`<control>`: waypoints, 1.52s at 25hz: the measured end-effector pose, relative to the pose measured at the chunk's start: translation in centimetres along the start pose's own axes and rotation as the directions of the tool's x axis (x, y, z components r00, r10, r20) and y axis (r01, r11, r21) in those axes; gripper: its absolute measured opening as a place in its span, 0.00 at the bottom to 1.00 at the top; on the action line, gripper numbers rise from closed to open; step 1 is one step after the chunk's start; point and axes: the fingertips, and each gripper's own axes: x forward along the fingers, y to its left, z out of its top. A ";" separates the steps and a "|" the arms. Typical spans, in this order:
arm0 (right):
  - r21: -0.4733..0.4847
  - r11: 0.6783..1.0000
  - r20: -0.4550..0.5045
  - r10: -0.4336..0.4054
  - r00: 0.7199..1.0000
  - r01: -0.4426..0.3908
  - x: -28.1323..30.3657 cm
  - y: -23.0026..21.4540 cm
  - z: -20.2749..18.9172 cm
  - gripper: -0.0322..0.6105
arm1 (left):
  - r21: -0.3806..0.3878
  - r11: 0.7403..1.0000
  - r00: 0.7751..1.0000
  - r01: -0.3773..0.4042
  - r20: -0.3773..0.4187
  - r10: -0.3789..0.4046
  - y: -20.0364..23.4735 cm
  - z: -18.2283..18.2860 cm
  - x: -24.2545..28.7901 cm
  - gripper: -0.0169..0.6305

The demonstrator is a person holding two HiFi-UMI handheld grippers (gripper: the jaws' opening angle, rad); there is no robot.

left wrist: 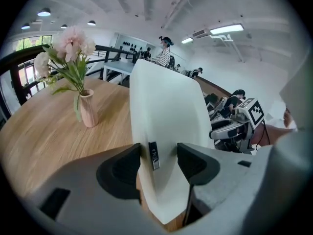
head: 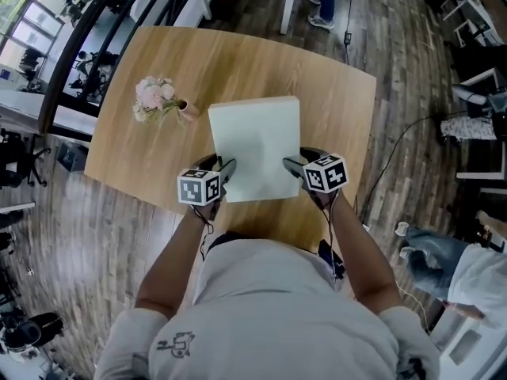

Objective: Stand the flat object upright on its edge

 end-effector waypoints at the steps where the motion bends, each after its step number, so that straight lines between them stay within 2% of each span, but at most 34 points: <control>1: -0.011 1.000 0.010 -0.005 1.000 0.005 -0.4 0.1 0.3 0.47 | 0.011 1.000 1.000 -0.004 0.011 0.004 -0.3 0.3 -0.3 0.40; 7: -0.072 0.997 0.085 -0.034 0.996 0.040 -2.7 1.0 2.1 0.47 | 0.086 0.995 0.996 -0.040 0.086 0.033 -1.8 2.3 -2.3 0.40; 13: -0.134 0.985 0.216 -0.076 0.973 0.107 -5.9 2.0 4.8 0.46 | 0.146 0.987 0.981 -0.073 0.190 0.044 -3.5 5.1 -4.5 0.40; 21: -0.176 0.972 0.351 -0.084 0.933 0.154 -9.3 3.0 7.4 0.45 | 0.246 0.960 0.941 -0.137 0.336 0.048 -6.2 8.7 -7.7 0.40; 28: -0.244 0.943 0.476 -0.087 0.875 0.227 -10.9 4.2 9.0 0.45 | 0.263 0.948 0.899 -0.182 0.434 0.052 -6.6 9.8 -9.4 0.40; 33: -0.273 0.921 0.520 -0.101 0.848 0.278 -11.3 4.9 9.1 0.45 | 0.288 0.934 0.876 -0.210 0.480 0.049 -6.8 9.8 -10.1 0.40; 38: -0.283 0.906 0.536 -0.123 0.835 0.315 -10.2 5.0 9.3 0.45 | 0.308 0.922 0.866 -0.236 0.496 0.057 -5.9 9.8 -10.0 0.40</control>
